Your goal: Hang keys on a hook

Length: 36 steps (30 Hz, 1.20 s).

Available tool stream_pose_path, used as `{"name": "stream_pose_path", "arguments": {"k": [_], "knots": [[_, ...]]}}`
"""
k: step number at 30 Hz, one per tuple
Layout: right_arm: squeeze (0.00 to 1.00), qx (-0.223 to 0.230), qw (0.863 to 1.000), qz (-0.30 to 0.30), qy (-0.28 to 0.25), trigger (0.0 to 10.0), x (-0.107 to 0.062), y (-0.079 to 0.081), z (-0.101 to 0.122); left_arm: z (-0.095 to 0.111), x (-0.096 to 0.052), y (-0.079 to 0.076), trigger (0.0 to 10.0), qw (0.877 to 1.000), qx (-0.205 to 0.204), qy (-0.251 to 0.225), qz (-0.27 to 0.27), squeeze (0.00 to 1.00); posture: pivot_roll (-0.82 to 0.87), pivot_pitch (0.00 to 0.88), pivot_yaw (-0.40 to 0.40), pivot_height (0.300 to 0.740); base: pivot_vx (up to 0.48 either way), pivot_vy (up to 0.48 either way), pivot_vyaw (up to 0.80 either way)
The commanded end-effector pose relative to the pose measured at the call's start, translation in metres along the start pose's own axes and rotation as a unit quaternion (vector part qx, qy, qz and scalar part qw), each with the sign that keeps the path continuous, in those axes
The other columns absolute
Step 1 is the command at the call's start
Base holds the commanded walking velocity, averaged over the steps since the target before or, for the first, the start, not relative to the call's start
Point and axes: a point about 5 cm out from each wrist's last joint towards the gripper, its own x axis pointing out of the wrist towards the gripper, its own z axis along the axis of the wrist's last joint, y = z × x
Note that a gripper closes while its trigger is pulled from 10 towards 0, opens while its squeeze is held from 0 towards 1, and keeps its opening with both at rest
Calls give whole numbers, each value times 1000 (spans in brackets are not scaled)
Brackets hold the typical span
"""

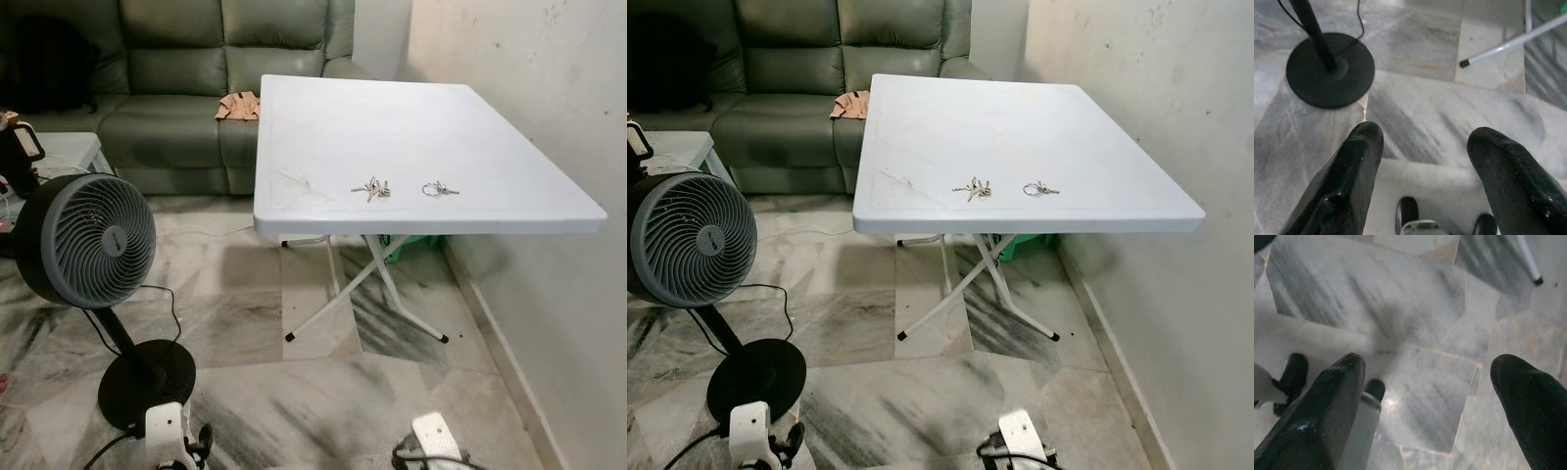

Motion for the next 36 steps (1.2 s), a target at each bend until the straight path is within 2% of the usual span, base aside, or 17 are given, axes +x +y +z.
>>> {"name": "stream_pose_path", "arguments": {"k": [1,2,4,7,8,10,12,13,16,19,21,26,28,33,36], "knots": [[0,5,998,8,-55,10000,3,-2,21,10,1,1,10000,999,0,-41,-6,0,-66,0,-52,732,0,0,0],[0,12,995,18,-101,10000,5,0,41,21,1,0,10000,997,0,-78,-12,0,-68,0,-52,732,0,0,0],[0,13,987,31,-159,10000,6,2,65,34,1,-2,10000,992,4,-124,-20,0,-68,0,-54,732,0,0,0],[0,3,977,37,-210,10000,6,4,87,50,0,-3,10000,984,14,-178,-16,0,-69,0,-56,732,0,0,0],[0,2,972,31,-232,10000,5,3,98,59,-1,-5,10000,980,3,-200,-18,0,-69,0,-57,732,0,0,0],[0,-1,967,28,-251,10000,3,2,106,66,-3,-8,10000,975,0,-222,-23,0,-67,0,-57,732,0,0,0],[0,-9,959,24,-282,10000,0,0,117,76,-8,-13,10000,966,7,-258,-27,0,-67,0,-56,732,0,0,0],[0,-8,951,25,-309,10000,-4,-1,124,84,-13,-16,10000,958,2,-285,-32,0,-69,0,-56,732,0,0,0],[0,-6,940,25,-339,10000,-11,-3,132,92,-21,-18,10000,950,-6,-309,-46,0,-75,0,-55,732,0,0,0],[0,0,925,26,-380,10000,-22,-6,143,105,-32,-19,10000,939,-1,-340,-51,0,-79,0,-53,732,0,0,0],[0,-7,919,18,-394,10000,-26,-8,147,112,-38,-22,10000,933,12,-354,-56,0,-82,0,-50,732,0,0,0],[0,-5,898,17,-439,10000,-42,-8,164,128,-49,-29,10000,927,-8,-370,-64,0,-79,0,-50,732,0,0,0],[0,9,890,24,-456,10000,-50,-5,170,137,-58,-34,10000,921,-11,-381,-75,0,-73,0,-53,732,0,0,0],[0,18,891,27,-453,10000,-54,-3,170,143,-65,-35,10000,922,-10,-378,-78,0,-68,0,-52,732,0,0,0],[0,13,882,34,-469,10000,-62,0,180,147,-68,-36,10000,923,-29,-375,-86,0,-64,0,-51,732,0,0,0]]}}
